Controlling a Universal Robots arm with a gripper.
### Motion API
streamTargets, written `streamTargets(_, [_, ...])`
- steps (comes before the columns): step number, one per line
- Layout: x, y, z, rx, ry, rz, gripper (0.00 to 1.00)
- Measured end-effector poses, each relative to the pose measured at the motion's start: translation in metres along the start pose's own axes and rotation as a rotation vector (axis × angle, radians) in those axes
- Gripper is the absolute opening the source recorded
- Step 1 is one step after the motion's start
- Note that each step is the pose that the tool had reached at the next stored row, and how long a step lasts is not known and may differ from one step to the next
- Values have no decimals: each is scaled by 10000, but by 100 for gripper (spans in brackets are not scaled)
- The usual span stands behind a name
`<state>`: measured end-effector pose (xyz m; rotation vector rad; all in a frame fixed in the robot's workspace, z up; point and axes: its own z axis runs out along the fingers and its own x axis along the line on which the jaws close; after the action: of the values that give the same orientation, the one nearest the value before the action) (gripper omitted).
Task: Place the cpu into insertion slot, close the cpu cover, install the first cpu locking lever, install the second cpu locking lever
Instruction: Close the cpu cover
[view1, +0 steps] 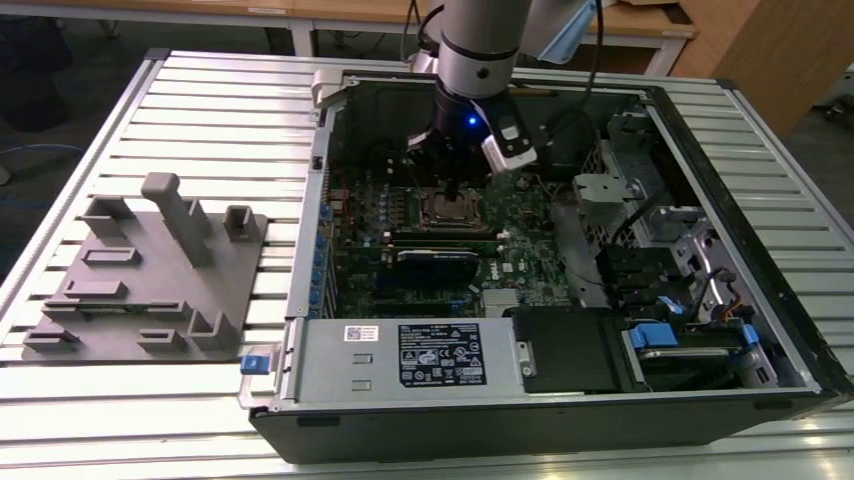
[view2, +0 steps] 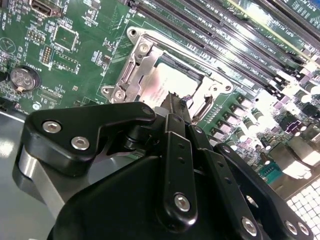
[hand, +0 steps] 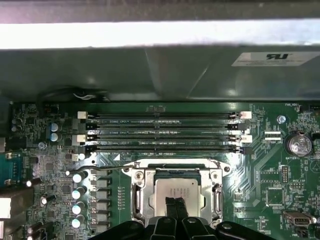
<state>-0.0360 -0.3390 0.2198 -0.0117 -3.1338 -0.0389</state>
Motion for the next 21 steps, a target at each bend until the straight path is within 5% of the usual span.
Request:
streamTargets(7, [-17, -1, 18, 3, 11, -437, 10])
streamTargets(21, [-52, -1, 28, 2, 8, -317, 10])
